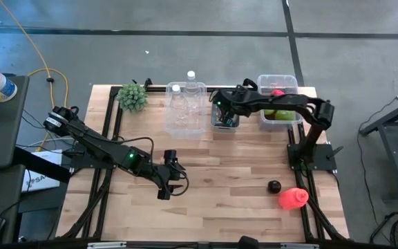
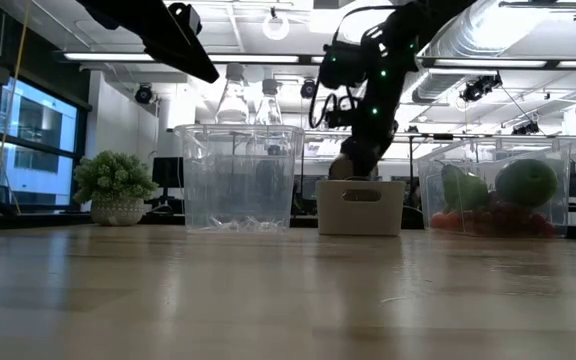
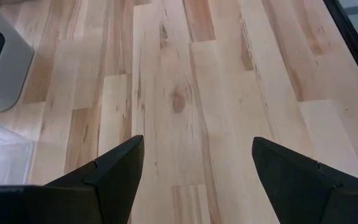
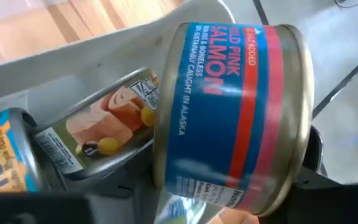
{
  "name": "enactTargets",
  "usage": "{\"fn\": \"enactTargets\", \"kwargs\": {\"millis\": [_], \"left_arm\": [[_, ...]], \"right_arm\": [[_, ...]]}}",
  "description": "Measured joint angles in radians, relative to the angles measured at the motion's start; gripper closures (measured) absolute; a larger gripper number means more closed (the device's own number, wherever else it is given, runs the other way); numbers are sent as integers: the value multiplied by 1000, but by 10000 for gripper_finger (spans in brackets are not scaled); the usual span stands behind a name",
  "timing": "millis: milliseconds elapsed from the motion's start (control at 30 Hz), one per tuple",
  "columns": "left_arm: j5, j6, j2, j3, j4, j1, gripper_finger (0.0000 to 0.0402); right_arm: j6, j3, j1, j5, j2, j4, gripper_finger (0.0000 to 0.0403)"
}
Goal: Pick & Place Food Item
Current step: Put the blue tuna can into the bin, then put the plum into the right transparent bin
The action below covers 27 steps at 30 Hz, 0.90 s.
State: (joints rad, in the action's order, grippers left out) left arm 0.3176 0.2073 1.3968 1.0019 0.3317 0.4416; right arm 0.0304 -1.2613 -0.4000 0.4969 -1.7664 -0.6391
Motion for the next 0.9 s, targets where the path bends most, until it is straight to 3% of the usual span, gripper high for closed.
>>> {"fn": "enactTargets", "kwargs": {"millis": [233,367,533,733,900], "left_arm": [[0,-8,0,0,0,0,113],[-1,-9,0,0,0,0,113],[-2,-17,0,0,0,0,113],[-3,-18,1,-6,1,0,113],[-4,-24,5,-12,0,0,113]], "right_arm": [[-28,-2,3,43,-7,12,93],[-29,-2,27,115,21,8,54],[26,-8,113,222,105,-10,49],[64,-11,338,355,242,-53,64],[-130,-11,559,324,354,-116,72]]}}
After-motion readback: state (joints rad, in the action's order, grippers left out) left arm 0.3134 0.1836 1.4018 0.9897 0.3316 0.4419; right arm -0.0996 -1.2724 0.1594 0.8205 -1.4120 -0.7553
